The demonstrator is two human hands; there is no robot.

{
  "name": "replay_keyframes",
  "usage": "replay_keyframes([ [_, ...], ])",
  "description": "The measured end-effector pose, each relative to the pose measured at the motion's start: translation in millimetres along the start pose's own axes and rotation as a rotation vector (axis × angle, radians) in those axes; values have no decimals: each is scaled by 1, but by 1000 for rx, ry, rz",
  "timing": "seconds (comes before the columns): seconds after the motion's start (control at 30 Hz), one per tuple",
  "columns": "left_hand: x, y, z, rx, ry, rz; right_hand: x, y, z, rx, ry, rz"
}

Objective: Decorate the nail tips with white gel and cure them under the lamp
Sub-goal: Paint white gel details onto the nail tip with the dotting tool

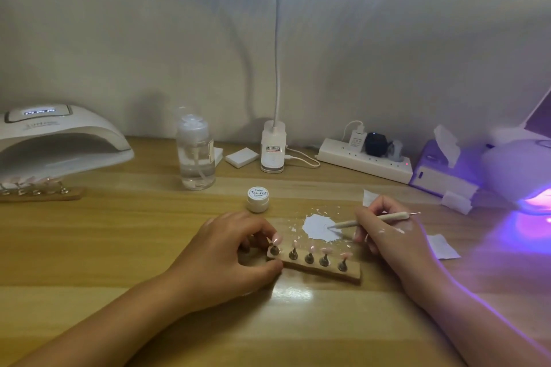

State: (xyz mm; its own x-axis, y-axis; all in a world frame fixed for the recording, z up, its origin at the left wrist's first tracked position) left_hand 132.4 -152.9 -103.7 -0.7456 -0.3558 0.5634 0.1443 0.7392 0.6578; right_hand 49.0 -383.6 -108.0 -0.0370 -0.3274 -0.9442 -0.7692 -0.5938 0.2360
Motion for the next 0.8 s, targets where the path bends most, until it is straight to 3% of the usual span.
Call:
replay_keyframes([
  [0.3, 8, 6, -2, -27, -3, 75, 0, 0, 1, -13, -10, 0],
  [0.57, -57, 65, -10, -205, 307, 8, -1, 2, 3, 10, 21, 51],
  [0.67, -79, 73, 1, -119, 448, 95, 1, 3, 2, 14, 15, 78],
  [0.8, -81, 77, 2, -55, 398, 146, 2, 1, 2, 3, 26, 91],
])
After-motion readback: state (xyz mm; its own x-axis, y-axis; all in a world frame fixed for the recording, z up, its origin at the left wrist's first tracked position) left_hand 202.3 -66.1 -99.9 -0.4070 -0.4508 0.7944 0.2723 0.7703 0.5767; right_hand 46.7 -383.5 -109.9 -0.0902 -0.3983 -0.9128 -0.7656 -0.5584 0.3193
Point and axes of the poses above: each hand's wrist, its own z-axis away from the middle knuckle, its own y-axis out of the back of the hand, x = y × z, the point moved 7 cm from there along -z, towards the middle knuckle, and after that the axes turned 13 degrees about x, right-handed, at the moved point
